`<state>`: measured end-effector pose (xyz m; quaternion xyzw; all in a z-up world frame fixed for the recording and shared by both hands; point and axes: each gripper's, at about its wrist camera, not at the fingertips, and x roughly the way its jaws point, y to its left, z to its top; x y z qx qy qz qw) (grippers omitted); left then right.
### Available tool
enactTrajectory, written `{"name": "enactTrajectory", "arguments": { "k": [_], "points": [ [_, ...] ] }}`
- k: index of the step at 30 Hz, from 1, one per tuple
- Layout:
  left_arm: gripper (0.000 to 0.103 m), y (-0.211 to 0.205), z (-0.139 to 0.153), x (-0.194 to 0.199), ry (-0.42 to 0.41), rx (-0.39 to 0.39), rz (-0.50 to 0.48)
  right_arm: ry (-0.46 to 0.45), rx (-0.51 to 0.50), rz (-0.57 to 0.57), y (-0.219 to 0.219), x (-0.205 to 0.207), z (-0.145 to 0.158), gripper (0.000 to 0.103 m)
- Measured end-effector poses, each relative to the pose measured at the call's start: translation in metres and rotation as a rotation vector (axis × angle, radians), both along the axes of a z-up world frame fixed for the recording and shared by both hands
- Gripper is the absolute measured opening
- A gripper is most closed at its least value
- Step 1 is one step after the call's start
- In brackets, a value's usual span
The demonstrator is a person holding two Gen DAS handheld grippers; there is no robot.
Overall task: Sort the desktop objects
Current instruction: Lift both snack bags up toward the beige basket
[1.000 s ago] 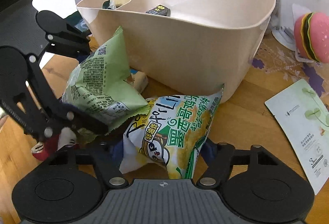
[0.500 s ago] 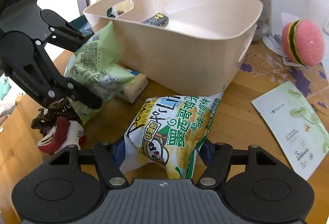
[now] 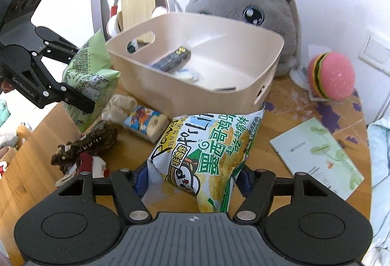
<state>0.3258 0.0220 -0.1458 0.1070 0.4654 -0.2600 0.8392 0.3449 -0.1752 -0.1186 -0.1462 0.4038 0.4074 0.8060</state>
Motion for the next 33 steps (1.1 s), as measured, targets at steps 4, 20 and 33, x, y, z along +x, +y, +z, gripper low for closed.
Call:
{"name": "enactTrajectory", "arguments": {
  "k": [4, 20, 33],
  "points": [
    [0.061, 0.008, 0.014, 0.001, -0.045, -0.006, 0.026, -0.031, 0.019, -0.010, -0.002, 0.001, 0.014, 0.065],
    [0.061, 0.023, 0.078, 0.028, -0.223, 0.034, 0.112, -0.154, 0.115, -0.010, 0.003, 0.017, 0.073, 0.065],
    [0.061, 0.005, 0.086, 0.075, -0.302, 0.074, 0.224, -0.252, 0.138, -0.045, 0.036, 0.060, 0.097, 0.065]
  ]
}}
